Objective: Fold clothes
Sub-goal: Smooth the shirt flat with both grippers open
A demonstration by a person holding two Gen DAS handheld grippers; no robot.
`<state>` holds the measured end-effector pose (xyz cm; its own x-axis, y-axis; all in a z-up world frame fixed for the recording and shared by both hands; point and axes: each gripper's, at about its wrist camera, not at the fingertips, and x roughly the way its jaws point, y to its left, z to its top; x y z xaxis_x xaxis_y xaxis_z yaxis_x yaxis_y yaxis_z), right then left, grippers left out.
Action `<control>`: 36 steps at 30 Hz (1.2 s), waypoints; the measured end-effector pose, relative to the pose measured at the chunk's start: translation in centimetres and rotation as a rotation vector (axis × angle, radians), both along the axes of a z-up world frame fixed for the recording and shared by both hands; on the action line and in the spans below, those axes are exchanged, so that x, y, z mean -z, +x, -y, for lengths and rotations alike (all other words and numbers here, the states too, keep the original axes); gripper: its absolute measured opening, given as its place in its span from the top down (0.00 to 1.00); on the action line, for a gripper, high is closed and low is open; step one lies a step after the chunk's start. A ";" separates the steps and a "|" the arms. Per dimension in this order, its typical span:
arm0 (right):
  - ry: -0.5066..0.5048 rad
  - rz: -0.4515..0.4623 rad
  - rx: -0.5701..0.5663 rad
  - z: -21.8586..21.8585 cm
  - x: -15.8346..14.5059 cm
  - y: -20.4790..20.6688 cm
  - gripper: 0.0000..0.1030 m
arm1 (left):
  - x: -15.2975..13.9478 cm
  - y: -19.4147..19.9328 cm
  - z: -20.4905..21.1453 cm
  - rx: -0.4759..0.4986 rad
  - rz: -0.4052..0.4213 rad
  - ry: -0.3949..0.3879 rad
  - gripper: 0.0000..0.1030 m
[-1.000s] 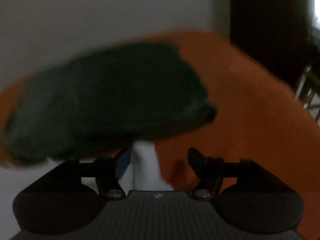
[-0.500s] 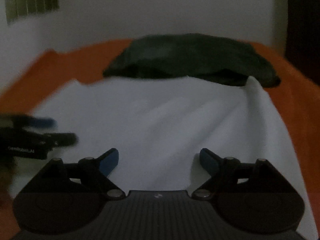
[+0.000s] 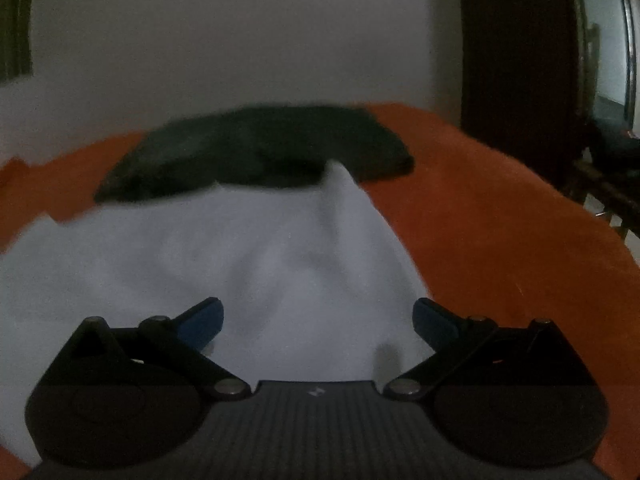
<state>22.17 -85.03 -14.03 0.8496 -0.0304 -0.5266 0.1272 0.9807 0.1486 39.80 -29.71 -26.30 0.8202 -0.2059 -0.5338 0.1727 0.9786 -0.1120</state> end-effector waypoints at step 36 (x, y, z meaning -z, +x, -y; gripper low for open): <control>0.057 -0.038 -0.146 -12.5 5.1 8.5 0.00 | 6.8 1.7 11.5 0.062 -0.041 0.029 0.00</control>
